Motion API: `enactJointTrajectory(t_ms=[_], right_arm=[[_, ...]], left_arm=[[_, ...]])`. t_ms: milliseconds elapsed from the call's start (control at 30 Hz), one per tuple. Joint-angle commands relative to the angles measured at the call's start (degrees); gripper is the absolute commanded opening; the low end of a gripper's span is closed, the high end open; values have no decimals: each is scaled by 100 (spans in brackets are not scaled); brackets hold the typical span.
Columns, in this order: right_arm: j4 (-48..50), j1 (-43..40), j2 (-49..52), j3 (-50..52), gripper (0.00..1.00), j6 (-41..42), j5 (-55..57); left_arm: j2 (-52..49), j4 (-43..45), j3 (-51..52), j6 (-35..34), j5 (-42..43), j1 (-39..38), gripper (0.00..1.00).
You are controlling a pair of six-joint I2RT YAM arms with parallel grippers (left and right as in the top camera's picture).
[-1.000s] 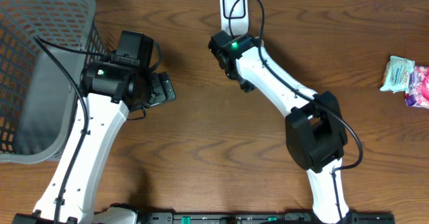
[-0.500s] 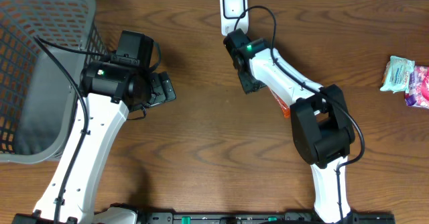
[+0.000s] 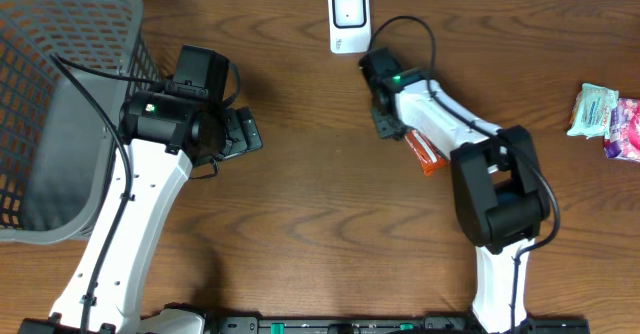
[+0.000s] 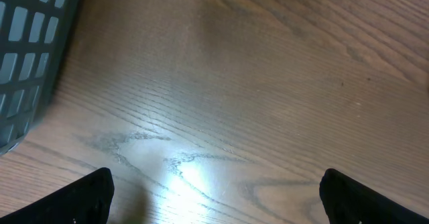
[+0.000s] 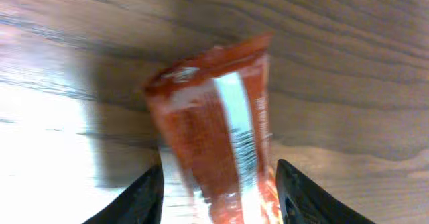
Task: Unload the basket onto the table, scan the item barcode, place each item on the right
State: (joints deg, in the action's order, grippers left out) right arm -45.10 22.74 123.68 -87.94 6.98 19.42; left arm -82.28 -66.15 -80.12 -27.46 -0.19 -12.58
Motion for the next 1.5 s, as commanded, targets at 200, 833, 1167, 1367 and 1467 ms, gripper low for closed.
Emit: enactJointTrajectory(t_ms=[200,833,1167,1367,1467], right_arm=[[-160,-339,232,234,3,-236,-1670],[-793,-1587,269,-109,1,-195,-7987],[-461,-2601,256,608,1,66,-6089],[-1851,-2887,254,-192,12,-332,-4850],[-2500,-2813,254,-748,34,-479,-4712]], left_arm=[[31,-24,-42,-72,-52,20,98],[31,-22,-42,-72,-52,20,98],[31,-24,-42,-72,-52,20,98],[31,-24,-42,-72,-52,20,98],[31,-24,-42,-72,-50,20,98]])
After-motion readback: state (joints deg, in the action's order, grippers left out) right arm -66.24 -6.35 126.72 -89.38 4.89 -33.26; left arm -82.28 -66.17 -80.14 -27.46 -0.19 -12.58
